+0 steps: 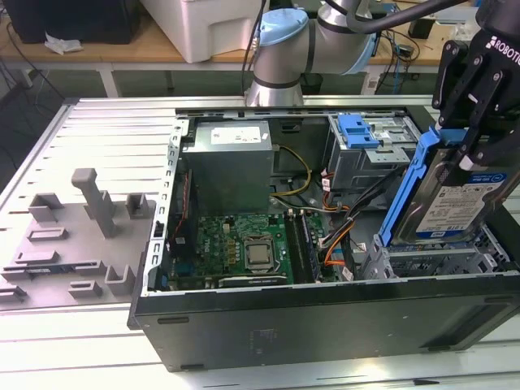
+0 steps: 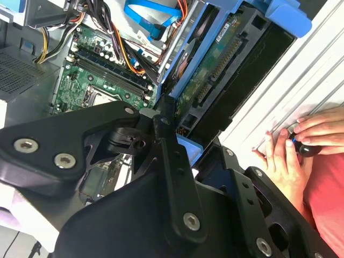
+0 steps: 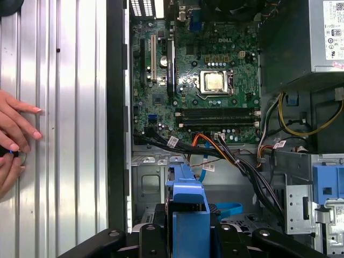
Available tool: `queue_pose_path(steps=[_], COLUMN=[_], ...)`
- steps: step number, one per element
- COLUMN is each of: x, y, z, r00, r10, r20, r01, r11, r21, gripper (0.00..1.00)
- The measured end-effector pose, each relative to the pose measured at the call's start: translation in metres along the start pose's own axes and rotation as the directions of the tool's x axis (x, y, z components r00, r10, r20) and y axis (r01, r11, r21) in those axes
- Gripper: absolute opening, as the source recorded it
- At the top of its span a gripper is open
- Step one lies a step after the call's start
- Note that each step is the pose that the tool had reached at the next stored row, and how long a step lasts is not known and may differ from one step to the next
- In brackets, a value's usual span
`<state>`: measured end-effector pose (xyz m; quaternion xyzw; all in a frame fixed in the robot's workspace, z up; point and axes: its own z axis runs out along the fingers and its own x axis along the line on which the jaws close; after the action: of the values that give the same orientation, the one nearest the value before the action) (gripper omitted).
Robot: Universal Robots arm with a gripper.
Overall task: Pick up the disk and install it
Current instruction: 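Insert the disk into the insertion slot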
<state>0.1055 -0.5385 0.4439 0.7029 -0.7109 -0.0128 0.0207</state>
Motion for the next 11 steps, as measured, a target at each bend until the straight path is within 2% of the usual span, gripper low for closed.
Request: queue_pose_path(steps=[11], x=[0.0], y=[-0.0008], z=[0.0019], r00=[1.0], r10=[0.0], r20=[0.0], r01=[0.0], r11=[1.0], r21=[0.0], gripper=[0.37])
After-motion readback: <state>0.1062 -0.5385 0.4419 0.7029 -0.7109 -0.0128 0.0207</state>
